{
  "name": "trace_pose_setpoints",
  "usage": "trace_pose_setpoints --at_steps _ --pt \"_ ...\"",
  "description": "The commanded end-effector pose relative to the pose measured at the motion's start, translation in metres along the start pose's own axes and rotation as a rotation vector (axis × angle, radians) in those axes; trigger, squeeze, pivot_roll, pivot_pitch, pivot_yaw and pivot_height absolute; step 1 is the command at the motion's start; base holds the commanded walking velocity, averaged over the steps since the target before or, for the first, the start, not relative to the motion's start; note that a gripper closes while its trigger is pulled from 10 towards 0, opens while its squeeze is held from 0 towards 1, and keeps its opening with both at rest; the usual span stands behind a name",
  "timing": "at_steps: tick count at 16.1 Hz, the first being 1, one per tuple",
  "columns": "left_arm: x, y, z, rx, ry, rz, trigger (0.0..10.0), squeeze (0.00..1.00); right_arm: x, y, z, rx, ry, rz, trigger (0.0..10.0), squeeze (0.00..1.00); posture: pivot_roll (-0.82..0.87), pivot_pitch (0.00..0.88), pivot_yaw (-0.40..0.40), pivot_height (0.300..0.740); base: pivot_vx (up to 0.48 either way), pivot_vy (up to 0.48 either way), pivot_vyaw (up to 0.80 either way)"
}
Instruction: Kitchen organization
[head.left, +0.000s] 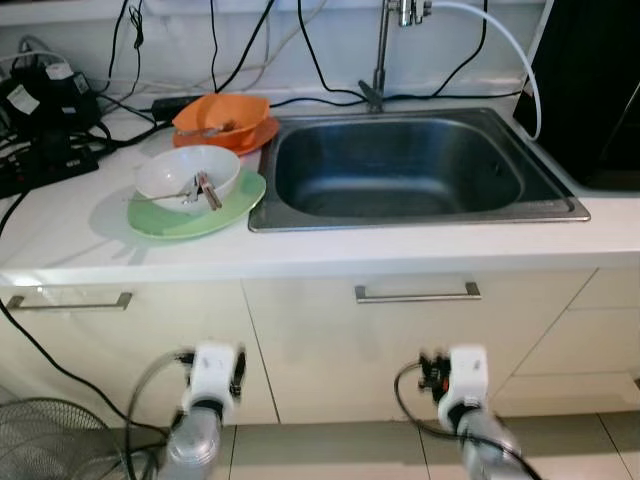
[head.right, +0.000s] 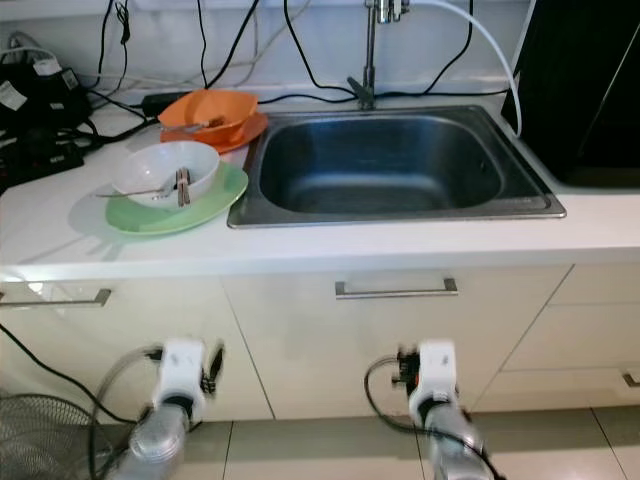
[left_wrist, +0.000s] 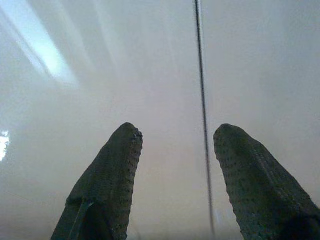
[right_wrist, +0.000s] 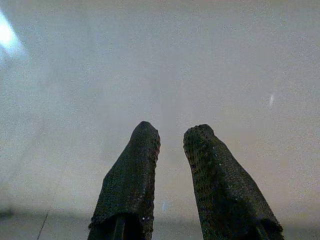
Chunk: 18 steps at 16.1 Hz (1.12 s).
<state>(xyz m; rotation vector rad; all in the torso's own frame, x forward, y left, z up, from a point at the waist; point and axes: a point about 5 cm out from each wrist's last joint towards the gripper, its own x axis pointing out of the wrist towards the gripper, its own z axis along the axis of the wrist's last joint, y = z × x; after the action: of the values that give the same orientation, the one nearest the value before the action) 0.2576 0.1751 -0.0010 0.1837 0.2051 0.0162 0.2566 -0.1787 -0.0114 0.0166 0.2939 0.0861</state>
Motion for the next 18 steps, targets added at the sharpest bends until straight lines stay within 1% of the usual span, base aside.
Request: trace_pose_setpoints --at_steps 1,3,5,7,8,9,10,11,12,14,15,16,17,18 --pt "-0.001 0.005 0.011 0.015 -0.080 0.031 10.0 0.00 0.002 0.002 0.016 -0.013 -0.105 0.003 10.0 0.00 0.01 0.000 0.093 0.740 0.000 0.000 0.00" --pt "-0.003 0.008 0.027 0.031 -0.168 0.048 10.0 0.00 0.000 0.003 0.030 -0.021 -0.199 -0.002 10.0 0.00 0.00 0.000 0.098 0.740 0.000 0.000 0.00" --pt "-0.010 0.009 0.036 0.033 -0.223 0.055 10.0 0.00 -0.007 0.002 0.040 -0.028 -0.263 -0.016 10.0 0.00 0.00 0.000 0.101 0.740 0.000 0.000 0.00" --pt "-0.026 0.014 0.042 0.033 -0.260 0.081 10.0 0.00 -0.020 -0.002 0.047 -0.052 -0.323 -0.040 10.0 0.00 0.00 0.000 0.105 0.740 0.000 0.000 0.00" --pt "-0.032 0.015 0.045 0.031 -0.267 0.086 10.0 0.00 -0.025 -0.004 0.050 -0.052 -0.337 -0.057 10.0 0.00 0.00 0.000 0.108 0.740 0.000 0.000 0.00" --pt "-0.040 0.016 0.054 0.035 -0.287 0.094 10.0 0.00 -0.033 -0.007 0.057 -0.051 -0.360 -0.083 10.0 0.00 0.00 0.000 0.104 0.740 0.000 0.000 0.00" --pt "-0.044 0.015 0.071 0.043 -0.339 0.099 10.0 0.00 -0.039 -0.007 0.070 -0.061 -0.401 -0.107 10.0 0.00 0.02 0.008 0.098 0.740 0.000 0.000 0.00" --pt "-0.043 0.014 0.084 0.045 -0.379 0.097 10.0 0.00 -0.041 -0.005 0.083 -0.065 -0.436 -0.112 10.0 0.00 0.02 0.010 0.097 0.740 0.000 0.000 0.00" --pt "-0.042 0.013 0.089 0.050 -0.399 0.094 10.0 0.00 -0.040 -0.004 0.089 -0.062 -0.450 -0.111 10.0 0.00 0.02 0.010 0.097 0.740 0.000 0.000 0.00" --pt "-0.037 0.009 0.110 0.052 -0.463 0.092 10.0 0.00 -0.036 0.003 0.115 -0.008 -0.515 -0.101 10.0 0.00 0.02 0.010 0.097 0.740 0.000 0.000 0.00" --pt "-0.035 0.007 0.120 0.063 -0.489 0.089 10.0 0.00 -0.034 0.006 0.127 0.012 -0.544 -0.097 10.0 0.00 0.02 0.010 0.097 0.740 0.000 0.000 0.00" --pt "-0.031 0.005 0.131 0.082 -0.513 0.088 10.0 0.00 -0.031 0.011 0.142 0.033 -0.575 -0.080 10.0 0.00 0.01 0.014 0.099 0.740 0.000 0.000 0.00" --pt "-0.028 0.004 0.139 0.101 -0.529 0.092 10.0 0.00 -0.027 0.017 0.152 0.040 -0.592 -0.054 10.0 0.00 0.01 0.013 0.100 0.740 0.000 0.000 0.00" --pt "-0.025 0.002 0.141 0.127 -0.537 0.082 10.0 0.00 -0.024 0.022 0.155 0.047 -0.593 -0.034 10.0 0.00 0.01 0.011 0.096 0.740 0.000 0.000 0.00"
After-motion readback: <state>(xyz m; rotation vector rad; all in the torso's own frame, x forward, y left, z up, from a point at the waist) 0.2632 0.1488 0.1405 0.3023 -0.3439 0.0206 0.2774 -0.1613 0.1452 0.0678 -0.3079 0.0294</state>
